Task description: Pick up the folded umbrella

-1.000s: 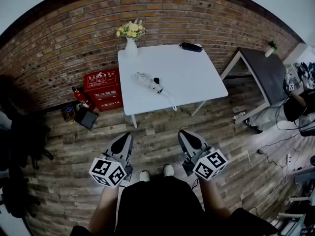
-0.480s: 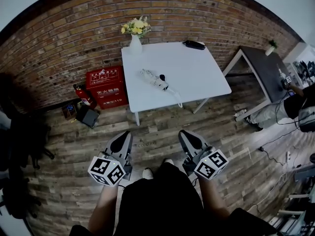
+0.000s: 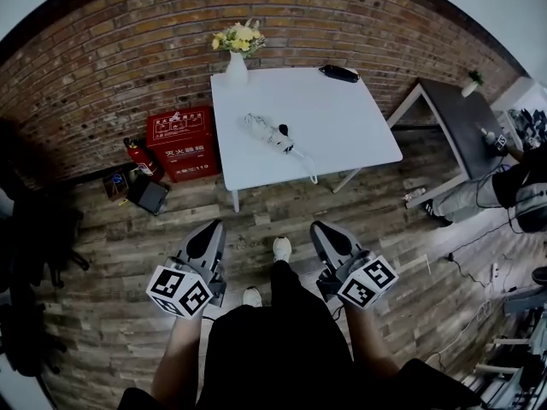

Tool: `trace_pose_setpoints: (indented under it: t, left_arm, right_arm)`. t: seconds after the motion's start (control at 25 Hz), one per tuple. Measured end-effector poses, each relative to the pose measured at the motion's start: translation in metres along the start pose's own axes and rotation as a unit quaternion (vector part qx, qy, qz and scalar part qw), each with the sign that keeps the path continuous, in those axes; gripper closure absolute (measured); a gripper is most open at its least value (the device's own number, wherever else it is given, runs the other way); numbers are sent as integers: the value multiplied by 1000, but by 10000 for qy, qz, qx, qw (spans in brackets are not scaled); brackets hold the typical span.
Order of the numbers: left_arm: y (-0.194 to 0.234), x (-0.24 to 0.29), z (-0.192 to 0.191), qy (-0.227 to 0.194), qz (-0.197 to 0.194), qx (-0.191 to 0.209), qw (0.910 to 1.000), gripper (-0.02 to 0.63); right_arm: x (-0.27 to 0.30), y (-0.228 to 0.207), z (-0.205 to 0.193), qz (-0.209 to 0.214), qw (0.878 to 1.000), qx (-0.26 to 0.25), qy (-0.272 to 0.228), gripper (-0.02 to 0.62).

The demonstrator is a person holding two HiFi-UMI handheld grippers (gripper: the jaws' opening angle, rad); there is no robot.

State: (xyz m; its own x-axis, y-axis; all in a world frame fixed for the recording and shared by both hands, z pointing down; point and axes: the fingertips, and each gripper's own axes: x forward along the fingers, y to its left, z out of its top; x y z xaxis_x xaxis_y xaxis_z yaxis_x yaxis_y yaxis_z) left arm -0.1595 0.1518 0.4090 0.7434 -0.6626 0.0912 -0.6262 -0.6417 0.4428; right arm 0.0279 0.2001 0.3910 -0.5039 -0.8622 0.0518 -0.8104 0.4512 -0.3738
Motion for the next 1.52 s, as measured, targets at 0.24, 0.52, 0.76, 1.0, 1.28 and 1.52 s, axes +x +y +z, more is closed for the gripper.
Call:
trace_pose_setpoints:
  t: [0.24, 0.52, 0.76, 1.0, 1.28, 1.52]
  left_arm:
    - [8, 21, 0, 59, 19, 89, 9999, 592]
    - [16, 66, 5, 118, 52, 130, 9998, 592]
    - [31, 107, 20, 109, 170, 210, 9996, 592]
    - [42, 147, 36, 116, 354, 289, 9989, 593]
    - [52, 194, 47, 120, 649, 335, 9973, 592]
    - [61, 234, 50, 112, 913, 469, 9947, 592]
  right_arm:
    - [13, -20, 4, 4, 10000, -16, 25, 574]
    - [38, -62, 12, 19, 9999, -56, 121, 574]
    - [69, -101, 27, 93, 9998, -34, 184, 574]
    - [103, -134, 42, 315, 9990, -54, 326, 574]
    - [144, -178, 55, 660, 9961, -181, 564, 574]
    - [174, -216, 51, 894, 9910, -403, 914, 574]
